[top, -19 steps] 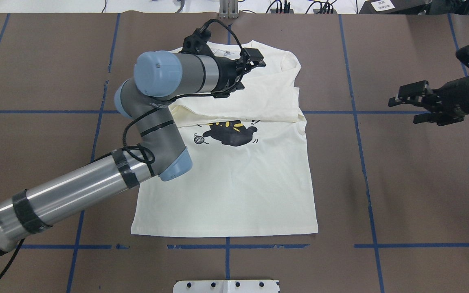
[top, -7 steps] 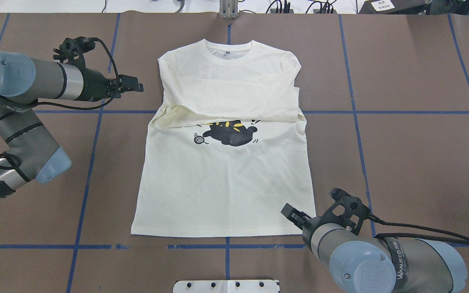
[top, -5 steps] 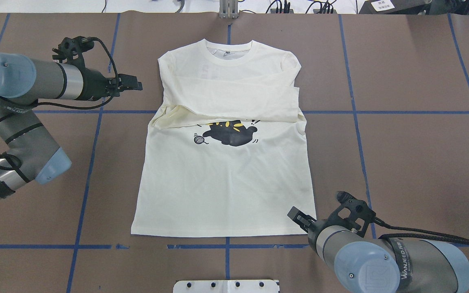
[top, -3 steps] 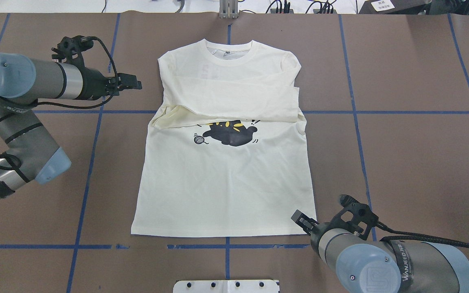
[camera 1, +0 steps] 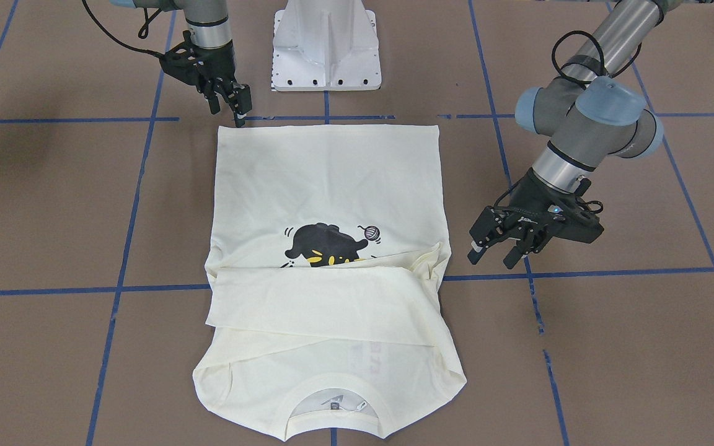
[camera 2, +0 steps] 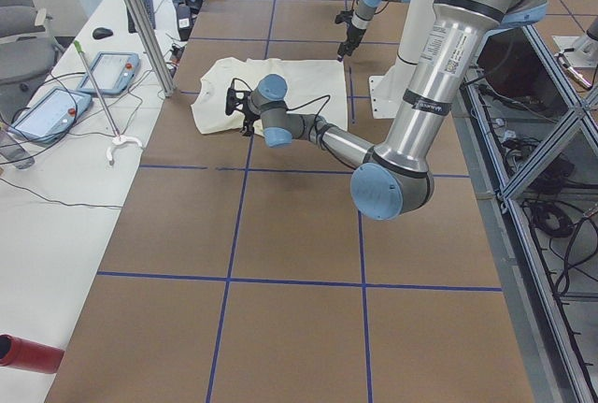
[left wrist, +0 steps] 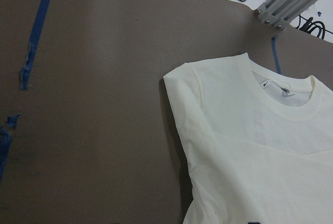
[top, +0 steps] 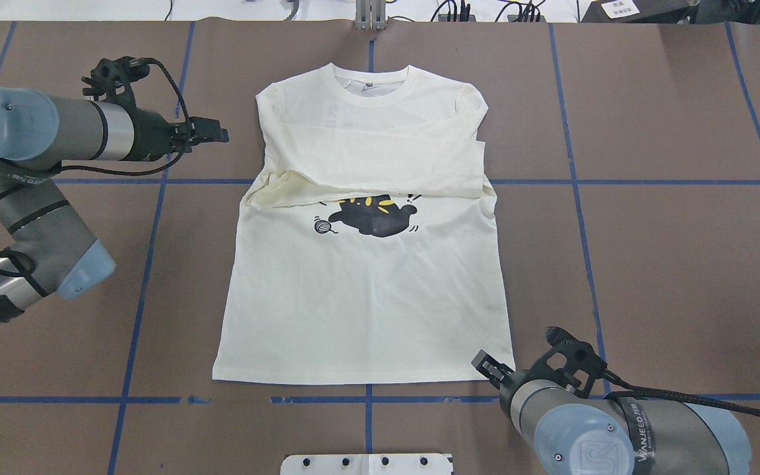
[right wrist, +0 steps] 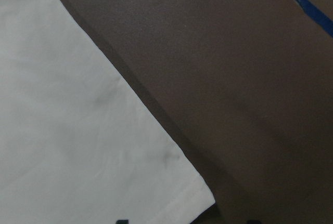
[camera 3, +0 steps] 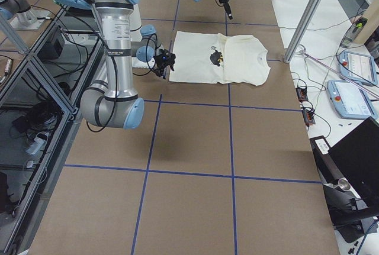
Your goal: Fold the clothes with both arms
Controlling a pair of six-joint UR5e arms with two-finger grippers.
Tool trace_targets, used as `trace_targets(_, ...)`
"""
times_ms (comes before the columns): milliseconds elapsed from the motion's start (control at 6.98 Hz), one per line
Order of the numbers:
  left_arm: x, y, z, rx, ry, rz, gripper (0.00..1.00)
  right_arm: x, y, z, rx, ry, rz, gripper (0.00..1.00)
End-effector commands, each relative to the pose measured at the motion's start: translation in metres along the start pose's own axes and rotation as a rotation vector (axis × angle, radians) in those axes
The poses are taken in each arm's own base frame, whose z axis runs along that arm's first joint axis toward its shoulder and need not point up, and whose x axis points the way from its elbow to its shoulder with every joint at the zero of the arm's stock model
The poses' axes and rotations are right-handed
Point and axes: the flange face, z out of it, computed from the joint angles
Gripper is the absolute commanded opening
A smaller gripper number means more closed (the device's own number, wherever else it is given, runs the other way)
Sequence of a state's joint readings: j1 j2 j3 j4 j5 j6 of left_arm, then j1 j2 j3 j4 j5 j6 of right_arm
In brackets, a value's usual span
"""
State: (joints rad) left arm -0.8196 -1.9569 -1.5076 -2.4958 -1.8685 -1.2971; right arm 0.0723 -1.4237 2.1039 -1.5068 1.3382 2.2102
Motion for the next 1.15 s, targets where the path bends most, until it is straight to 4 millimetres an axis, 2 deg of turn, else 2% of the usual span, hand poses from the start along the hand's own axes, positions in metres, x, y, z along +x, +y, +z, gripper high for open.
trace_targets(0, -0.002, 0.002, 0.003, -0.005, -0.006, -0.002, 0.86, 0.000, 0.000, 0.004, 0.006, 0.003, 0.000, 0.73)
trace_targets(716, -0.002, 0.004, 0.004, -0.008, -0.005, -0.005, 0.86, 0.005, -0.008, 0.022, 0.040, 0.032, -0.012, 0.70)
trace_targets(859, -0.002, 0.004, 0.004, -0.008, -0.005, -0.007, 0.87, 0.003, -0.010, 0.020, 0.037, 0.028, -0.008, 0.60)
trace_targets(1003, -0.001, 0.004, 0.004, -0.008, -0.004, -0.006, 0.87, 0.003, -0.009, 0.022, 0.041, 0.030, -0.008, 0.39)
